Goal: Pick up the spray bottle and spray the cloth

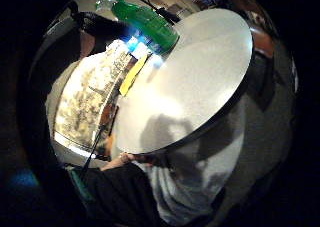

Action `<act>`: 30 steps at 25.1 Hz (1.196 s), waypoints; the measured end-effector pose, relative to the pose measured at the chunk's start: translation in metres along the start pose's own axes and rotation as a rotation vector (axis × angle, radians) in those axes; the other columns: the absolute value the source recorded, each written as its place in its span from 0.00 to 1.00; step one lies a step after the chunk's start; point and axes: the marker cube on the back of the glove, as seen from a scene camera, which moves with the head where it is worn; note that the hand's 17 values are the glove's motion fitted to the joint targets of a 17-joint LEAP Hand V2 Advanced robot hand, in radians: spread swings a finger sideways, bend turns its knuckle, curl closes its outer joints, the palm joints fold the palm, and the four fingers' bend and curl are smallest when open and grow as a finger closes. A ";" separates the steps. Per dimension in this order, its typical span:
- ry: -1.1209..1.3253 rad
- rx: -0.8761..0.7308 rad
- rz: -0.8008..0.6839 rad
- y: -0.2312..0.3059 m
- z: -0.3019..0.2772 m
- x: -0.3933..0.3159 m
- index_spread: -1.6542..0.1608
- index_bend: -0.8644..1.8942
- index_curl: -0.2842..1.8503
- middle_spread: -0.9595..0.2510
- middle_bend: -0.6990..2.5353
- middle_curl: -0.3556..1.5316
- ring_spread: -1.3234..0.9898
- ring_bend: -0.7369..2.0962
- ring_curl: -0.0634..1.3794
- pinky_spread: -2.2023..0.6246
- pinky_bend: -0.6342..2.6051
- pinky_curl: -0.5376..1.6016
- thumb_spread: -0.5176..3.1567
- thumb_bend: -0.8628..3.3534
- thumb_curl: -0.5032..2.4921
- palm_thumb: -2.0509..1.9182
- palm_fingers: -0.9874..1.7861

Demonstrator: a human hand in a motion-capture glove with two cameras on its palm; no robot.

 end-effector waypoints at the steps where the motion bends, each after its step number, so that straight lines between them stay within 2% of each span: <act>1: -0.014 0.004 0.011 0.001 -0.001 0.001 0.74 0.34 0.24 0.77 0.32 0.36 0.55 0.38 0.25 0.85 0.29 0.39 0.41 0.23 0.27 0.69 0.65; 12: 0.088 0.008 0.030 -0.020 0.014 0.012 0.74 0.35 0.23 0.78 0.31 0.38 0.56 0.38 0.27 0.85 0.30 0.41 0.41 0.22 0.28 0.71 0.63; 30: 0.310 0.072 0.115 -0.152 0.053 0.037 0.73 0.35 0.23 0.80 0.29 0.39 0.58 0.38 0.28 0.86 0.33 0.43 0.41 0.20 0.29 0.73 0.57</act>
